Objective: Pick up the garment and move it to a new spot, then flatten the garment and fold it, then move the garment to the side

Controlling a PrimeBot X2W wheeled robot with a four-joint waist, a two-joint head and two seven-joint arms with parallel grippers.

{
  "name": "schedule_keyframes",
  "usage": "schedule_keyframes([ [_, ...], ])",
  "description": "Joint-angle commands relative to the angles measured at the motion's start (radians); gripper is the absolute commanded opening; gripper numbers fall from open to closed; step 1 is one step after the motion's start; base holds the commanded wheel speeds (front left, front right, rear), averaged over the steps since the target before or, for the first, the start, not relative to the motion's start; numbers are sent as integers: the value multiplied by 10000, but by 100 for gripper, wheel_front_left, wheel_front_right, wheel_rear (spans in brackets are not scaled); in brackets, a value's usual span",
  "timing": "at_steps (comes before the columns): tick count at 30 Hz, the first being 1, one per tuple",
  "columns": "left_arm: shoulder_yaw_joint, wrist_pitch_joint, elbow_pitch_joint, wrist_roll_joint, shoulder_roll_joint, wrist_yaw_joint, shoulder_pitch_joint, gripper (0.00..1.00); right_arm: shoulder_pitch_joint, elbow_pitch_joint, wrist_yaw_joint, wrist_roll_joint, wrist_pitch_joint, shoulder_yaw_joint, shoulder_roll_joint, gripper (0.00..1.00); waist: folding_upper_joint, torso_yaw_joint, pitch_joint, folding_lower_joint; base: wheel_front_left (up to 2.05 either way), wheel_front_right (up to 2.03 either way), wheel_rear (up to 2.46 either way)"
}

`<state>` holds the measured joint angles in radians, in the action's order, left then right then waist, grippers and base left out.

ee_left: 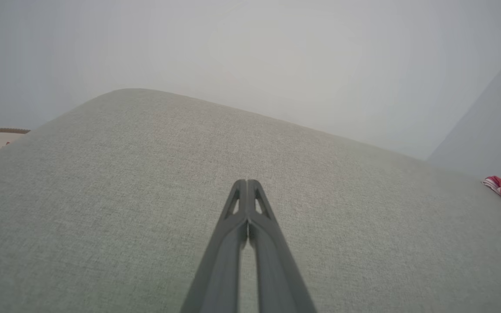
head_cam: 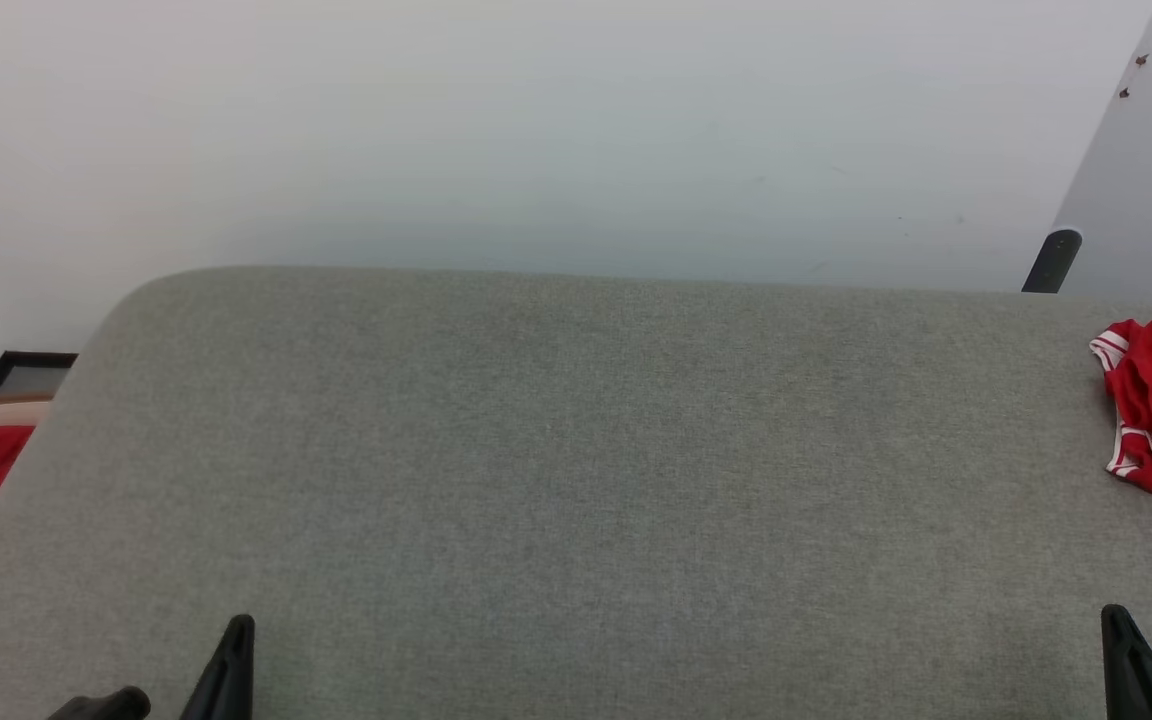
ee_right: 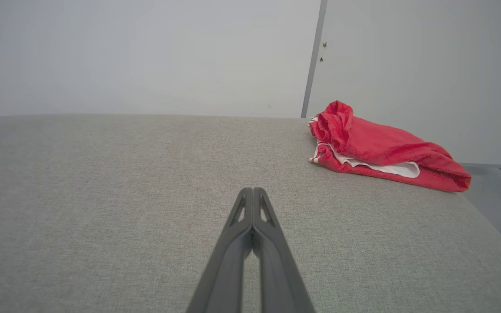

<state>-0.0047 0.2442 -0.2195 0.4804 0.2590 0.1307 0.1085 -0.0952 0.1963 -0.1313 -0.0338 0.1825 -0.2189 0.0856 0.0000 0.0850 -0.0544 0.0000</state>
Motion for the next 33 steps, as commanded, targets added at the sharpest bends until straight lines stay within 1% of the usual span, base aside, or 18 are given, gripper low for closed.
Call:
schedule_keyframes([
  [1, 110, -110, 128, 442, 47, 0, -253, 0, 295, -88, 0, -608, -122, -44, 54, 0, 0, -14, 9, 0, 0, 0, 0],
  [17, 349, -852, 62, 2764, -400, 0, -680, 0, 596, -87, 2, -3900, -631, 304, -30, 0, 0, -126, 85, 0, 0, 0, 0],
  [33, 546, -1468, 2, 4700, -777, 0, -1038, 0, 929, 29, 3, -6588, -1149, 485, -103, 0, 0, -238, 161, 0, 0, 0, 0],
])
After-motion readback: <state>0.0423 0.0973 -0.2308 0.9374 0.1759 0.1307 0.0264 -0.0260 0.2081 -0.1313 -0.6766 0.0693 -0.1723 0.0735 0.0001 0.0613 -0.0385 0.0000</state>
